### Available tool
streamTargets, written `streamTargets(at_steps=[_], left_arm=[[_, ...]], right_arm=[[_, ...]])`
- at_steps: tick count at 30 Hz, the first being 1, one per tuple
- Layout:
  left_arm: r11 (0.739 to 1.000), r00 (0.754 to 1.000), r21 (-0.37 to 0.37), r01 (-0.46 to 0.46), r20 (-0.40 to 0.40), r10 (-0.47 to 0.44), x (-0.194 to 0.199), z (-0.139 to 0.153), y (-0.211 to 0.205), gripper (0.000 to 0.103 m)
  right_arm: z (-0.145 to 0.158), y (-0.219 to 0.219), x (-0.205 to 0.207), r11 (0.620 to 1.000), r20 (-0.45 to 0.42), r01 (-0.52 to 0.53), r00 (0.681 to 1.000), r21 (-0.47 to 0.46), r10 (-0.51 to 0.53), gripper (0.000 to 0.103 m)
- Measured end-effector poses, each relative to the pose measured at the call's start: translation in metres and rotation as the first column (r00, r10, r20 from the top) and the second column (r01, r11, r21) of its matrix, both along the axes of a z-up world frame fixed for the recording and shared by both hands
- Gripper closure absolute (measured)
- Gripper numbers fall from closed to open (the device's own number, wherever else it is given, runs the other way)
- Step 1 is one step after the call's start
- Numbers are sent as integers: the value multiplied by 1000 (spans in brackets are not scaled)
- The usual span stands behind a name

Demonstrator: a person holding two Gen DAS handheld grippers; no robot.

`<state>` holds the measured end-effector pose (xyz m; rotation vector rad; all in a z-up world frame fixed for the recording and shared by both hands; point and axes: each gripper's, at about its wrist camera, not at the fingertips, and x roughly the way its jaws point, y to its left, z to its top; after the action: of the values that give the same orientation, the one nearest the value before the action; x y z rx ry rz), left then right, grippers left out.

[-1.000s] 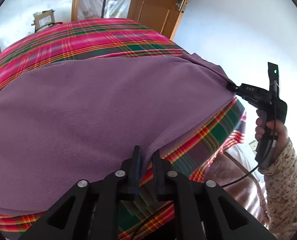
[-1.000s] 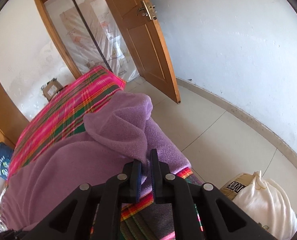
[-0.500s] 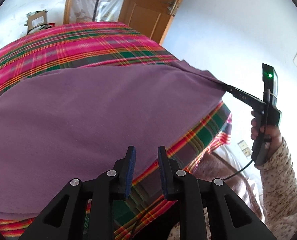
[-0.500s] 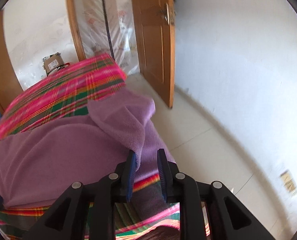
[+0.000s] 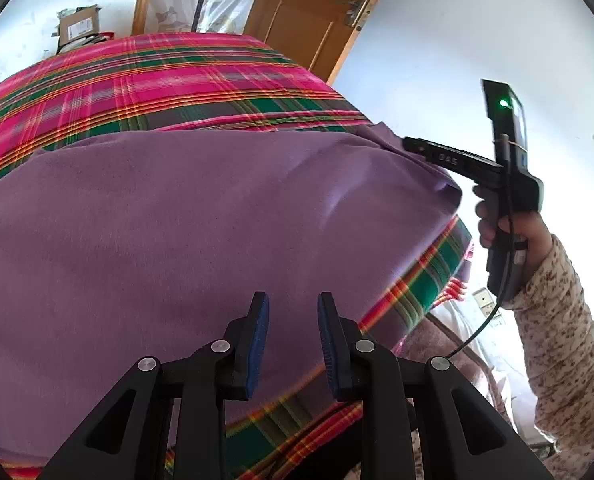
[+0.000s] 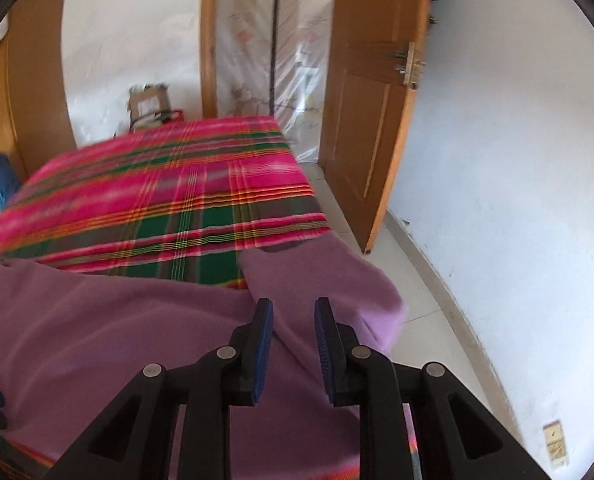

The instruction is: Fold clothes

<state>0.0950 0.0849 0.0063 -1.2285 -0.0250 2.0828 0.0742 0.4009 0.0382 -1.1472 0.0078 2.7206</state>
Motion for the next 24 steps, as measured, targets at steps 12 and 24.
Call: streamTargets(at_steps=[12,24], left_arm=[[1000,999,-20,8,38,-8,-18,-8,24,65],[999,1000,-40,-11,27,12,-17,-7,28,65]], right_arm=[[-27,-1,-34,999,111,-43,993,30,39,78],[4,63,9,984,-27,119,992,-134,-124,98]])
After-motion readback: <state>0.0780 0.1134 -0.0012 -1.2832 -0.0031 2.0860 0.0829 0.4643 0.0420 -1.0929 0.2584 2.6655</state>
